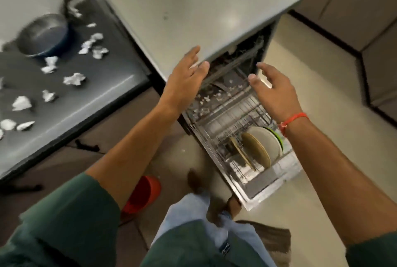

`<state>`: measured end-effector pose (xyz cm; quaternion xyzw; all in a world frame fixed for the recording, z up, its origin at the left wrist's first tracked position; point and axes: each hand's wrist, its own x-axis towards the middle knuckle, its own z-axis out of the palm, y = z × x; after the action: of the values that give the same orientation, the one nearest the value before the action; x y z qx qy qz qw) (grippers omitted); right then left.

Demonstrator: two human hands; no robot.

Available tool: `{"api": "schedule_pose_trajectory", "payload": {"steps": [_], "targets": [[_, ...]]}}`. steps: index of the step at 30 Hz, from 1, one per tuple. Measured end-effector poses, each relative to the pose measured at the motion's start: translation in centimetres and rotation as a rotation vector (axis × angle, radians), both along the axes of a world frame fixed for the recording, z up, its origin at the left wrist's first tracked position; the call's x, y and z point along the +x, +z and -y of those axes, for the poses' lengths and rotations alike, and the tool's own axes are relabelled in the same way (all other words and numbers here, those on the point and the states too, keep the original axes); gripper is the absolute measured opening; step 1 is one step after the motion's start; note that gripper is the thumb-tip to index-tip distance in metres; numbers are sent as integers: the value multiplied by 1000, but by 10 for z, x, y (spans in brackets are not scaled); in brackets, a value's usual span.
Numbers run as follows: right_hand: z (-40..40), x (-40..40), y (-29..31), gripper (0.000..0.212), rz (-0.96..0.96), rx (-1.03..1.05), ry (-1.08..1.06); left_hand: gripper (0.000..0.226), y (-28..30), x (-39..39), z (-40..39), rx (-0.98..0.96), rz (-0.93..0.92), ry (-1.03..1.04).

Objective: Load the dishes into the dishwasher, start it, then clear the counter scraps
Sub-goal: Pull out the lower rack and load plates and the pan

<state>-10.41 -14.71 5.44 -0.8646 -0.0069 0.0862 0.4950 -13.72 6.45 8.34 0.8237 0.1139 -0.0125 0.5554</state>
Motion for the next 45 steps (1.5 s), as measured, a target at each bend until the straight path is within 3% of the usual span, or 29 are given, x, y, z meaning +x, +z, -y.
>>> {"api": "schedule_pose_trajectory", "payload": {"steps": [11, 20, 28, 32, 38, 45], "targets": [[-252, -46, 117, 46, 192, 51, 651, 54, 89, -177, -215, -34, 165, 645], [-447, -138, 128, 45, 142, 141, 1005, 50, 101, -294, -361, -34, 196, 982], [-559, -184, 116, 44, 52, 98, 1238, 53, 83, -350, -422, -117, 169, 1203], [-615, -192, 101, 45, 17, 104, 1340, 54, 74, -361, -447, -235, 127, 1303], [-678, -201, 84, 45, -57, 103, 1474, 51, 62, -363, -488, -610, 165, 1458], [-746, -218, 72, 45, -37, -13, 1565, 51, 35, -354, -565, -828, 179, 1533]]}}
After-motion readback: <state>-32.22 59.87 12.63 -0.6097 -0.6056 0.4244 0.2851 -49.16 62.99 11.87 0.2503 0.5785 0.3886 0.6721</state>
